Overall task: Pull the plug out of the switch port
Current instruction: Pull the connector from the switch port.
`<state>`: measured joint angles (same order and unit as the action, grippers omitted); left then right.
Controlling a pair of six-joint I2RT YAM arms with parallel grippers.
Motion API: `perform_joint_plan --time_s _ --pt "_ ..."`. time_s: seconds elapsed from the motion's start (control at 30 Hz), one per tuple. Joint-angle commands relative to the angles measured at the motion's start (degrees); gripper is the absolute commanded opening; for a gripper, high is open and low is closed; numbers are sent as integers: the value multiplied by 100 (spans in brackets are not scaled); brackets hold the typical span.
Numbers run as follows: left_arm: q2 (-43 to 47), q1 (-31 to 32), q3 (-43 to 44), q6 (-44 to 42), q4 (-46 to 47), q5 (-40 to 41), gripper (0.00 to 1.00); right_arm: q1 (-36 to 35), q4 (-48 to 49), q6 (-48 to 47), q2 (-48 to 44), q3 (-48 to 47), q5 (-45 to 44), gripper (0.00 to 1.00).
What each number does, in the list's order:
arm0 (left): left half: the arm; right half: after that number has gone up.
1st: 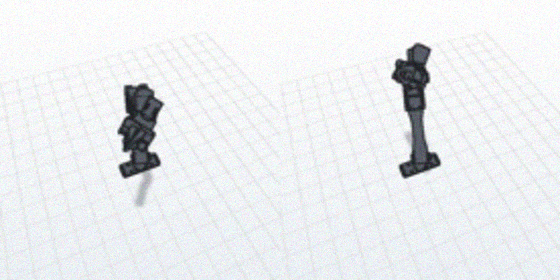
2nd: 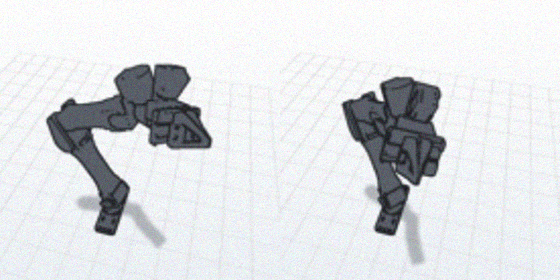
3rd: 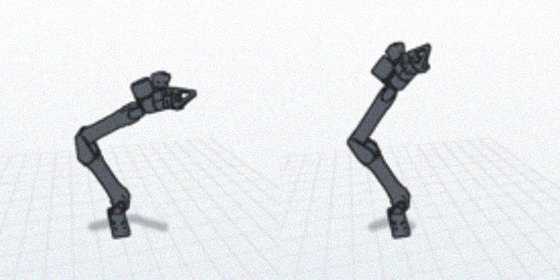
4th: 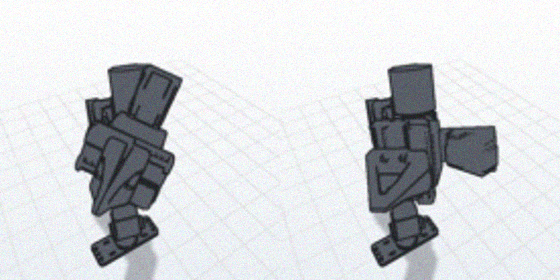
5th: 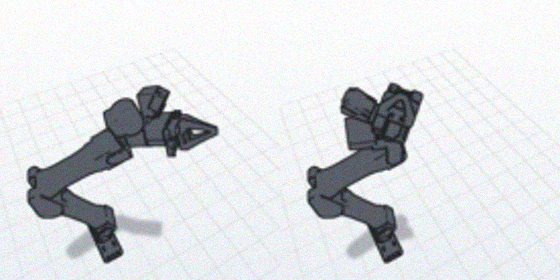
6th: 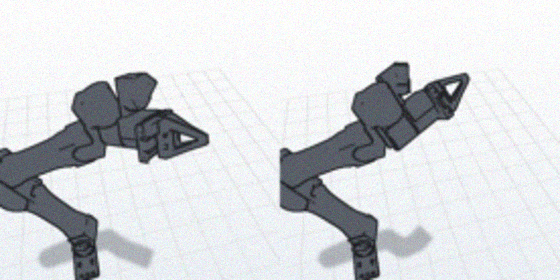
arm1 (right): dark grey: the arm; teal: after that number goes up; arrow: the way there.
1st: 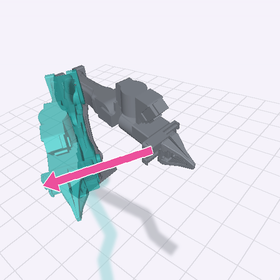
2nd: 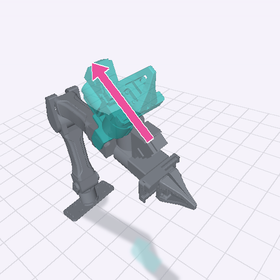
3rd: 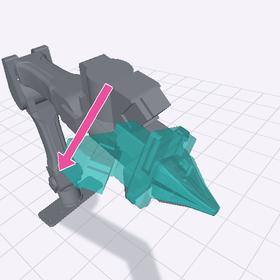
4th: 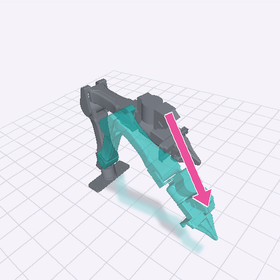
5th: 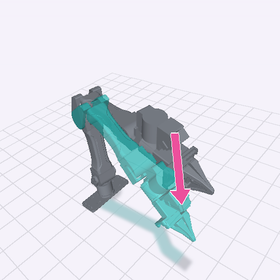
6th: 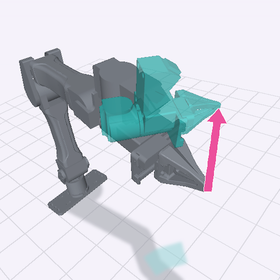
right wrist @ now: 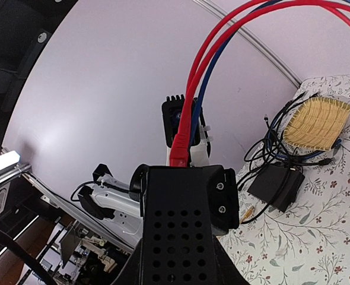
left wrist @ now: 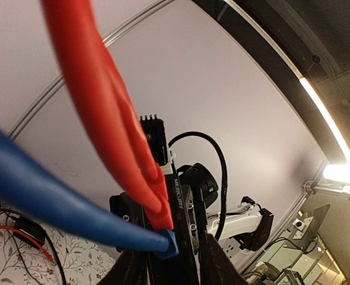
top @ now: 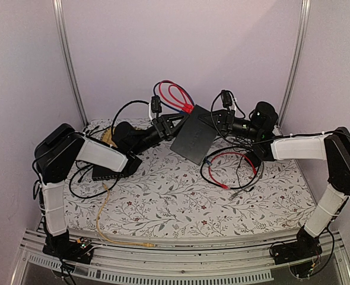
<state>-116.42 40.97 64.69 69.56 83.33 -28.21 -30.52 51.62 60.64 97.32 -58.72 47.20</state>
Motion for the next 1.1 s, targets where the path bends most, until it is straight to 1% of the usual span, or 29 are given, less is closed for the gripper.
perform_joint_plan --time_s 0.0,0.4,0.77,0.87,1.07 --pt "-51 -29 69 142 457 81 32 -48 470 1 -169 -207 50 1" --pt "-29 -28 131 121 352 -38 28 -52 463 18 -161 -262 69 1" --pt "102 20 141 -241 -132 -72 25 -80 438 1 -125 -305 60 1" --pt "102 18 142 -241 -148 -54 23 -77 424 -13 -132 -298 69 1" --pt "102 37 157 -253 -169 -36 13 -77 405 -33 -151 -272 66 1"
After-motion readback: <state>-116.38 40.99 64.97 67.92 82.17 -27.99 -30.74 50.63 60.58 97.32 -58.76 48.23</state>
